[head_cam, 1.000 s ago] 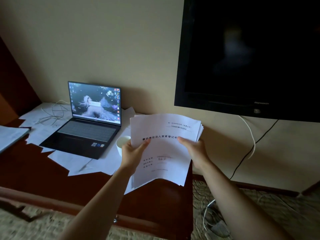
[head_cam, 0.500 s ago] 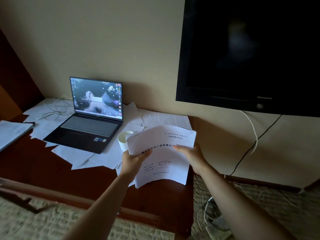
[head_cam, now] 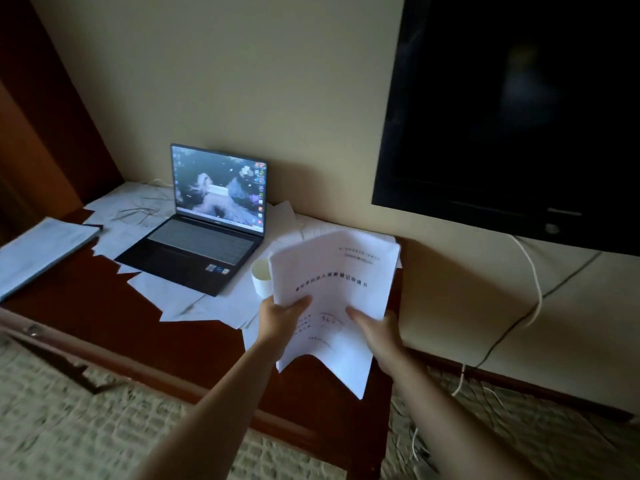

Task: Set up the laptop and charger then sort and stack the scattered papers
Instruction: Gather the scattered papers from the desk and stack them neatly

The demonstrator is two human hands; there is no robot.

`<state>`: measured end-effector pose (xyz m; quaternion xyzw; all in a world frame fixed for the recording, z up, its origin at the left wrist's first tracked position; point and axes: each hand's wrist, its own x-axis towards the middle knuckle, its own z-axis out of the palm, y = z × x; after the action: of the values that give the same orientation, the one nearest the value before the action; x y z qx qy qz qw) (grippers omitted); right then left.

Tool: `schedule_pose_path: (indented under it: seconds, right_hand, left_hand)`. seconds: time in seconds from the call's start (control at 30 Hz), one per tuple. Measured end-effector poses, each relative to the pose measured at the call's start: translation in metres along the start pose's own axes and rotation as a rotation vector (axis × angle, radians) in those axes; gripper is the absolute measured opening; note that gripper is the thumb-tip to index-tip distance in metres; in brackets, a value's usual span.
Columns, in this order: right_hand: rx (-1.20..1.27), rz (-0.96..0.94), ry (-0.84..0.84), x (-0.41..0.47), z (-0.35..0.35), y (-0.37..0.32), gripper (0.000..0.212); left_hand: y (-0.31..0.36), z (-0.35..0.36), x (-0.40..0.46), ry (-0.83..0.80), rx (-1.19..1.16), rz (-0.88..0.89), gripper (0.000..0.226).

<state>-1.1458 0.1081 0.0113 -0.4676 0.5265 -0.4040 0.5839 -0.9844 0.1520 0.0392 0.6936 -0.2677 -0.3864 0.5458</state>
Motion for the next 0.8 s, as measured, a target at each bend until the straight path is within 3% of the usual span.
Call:
schedule_pose_path:
  seconds: [0.2, 0.4, 0.6, 0.8]
  right_hand:
    - [-0.004, -0.153, -0.022, 0.002, 0.054, -0.031, 0.003]
    - [0.039, -0.141, -0.019, -0.005, 0.153, -0.022, 0.003]
    - [0.127, -0.188, 0.020, -0.023, 0.274, -0.025, 0.014]
    - [0.097, -0.151, 0.049, -0.029, 0.365, -0.033, 0.005]
  left_hand:
    - [0.019, -0.060, 0.023, 0.094, 0.009, 0.086, 0.021]
    - [0.002, -0.156, 0.054, 0.130, 0.073, 0.098, 0.027]
    - [-0.007, -0.267, 0.093, 0.150, 0.101, 0.127, 0.014]
    - [-0.001, -0.347, 0.127, 0.138, 0.058, 0.118, 0.010]
